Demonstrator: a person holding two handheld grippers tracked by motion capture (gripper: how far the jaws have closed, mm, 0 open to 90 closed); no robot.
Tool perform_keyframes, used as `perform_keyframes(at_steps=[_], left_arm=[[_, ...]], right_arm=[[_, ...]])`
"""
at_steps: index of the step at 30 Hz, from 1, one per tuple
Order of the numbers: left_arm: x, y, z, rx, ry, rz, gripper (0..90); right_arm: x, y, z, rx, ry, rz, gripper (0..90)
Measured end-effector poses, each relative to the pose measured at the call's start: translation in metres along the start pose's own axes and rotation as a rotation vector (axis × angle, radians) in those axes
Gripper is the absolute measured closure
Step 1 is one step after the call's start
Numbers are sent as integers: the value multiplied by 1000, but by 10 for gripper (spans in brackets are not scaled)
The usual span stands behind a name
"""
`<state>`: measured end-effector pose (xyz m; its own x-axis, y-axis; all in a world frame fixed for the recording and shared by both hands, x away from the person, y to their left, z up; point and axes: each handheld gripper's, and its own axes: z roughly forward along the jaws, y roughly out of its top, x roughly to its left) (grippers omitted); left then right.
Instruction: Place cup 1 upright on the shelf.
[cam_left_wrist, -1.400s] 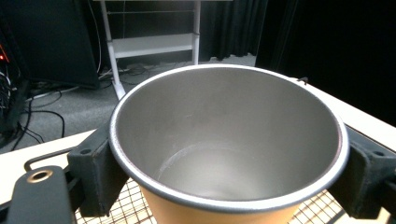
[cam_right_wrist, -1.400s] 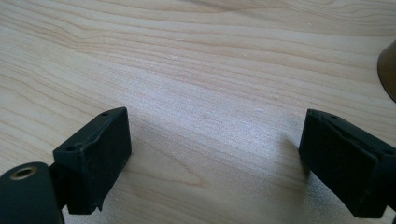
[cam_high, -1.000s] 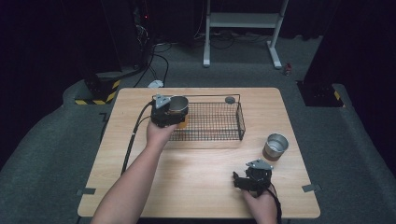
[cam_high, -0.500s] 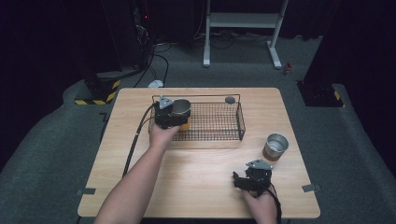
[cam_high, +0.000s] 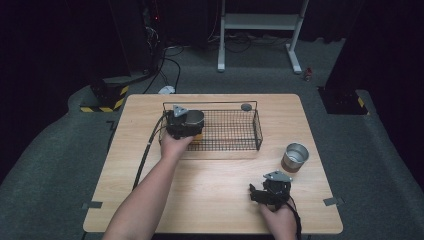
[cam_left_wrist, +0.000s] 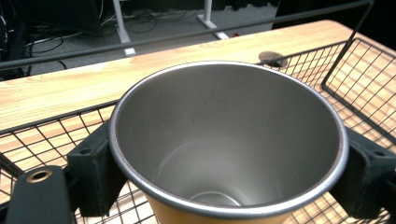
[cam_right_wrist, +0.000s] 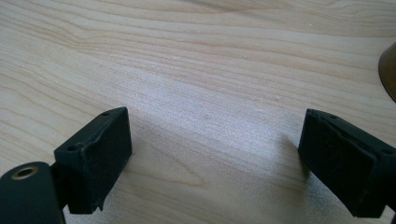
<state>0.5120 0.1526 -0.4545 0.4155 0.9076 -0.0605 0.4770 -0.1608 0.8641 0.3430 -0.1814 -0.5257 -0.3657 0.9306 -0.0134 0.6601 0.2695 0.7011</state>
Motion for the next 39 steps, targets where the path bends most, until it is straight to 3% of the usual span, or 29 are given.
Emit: perform_keyframes(at_steps=[3,5,8,17,23,39], left_arm=[[2,-2,2,7,12,-1,133],[3,-3,3,5,9,-24,133],[4,-3,2,3,17,-6,133],[6,-11,3,-8,23,-14,131],[3,-12,2,-10,30,18,131],[5,-21,-5,-10,46,32,130]], right_arm=[[0,0,0,0,0,0,96],[0,0,0,0,0,0,96],[0,0,0,0,0,0,96],[0,0,0,2,1,1,97],[0,0,0,1,1,-2,98],[1,0,-1,3,1,3,98]])
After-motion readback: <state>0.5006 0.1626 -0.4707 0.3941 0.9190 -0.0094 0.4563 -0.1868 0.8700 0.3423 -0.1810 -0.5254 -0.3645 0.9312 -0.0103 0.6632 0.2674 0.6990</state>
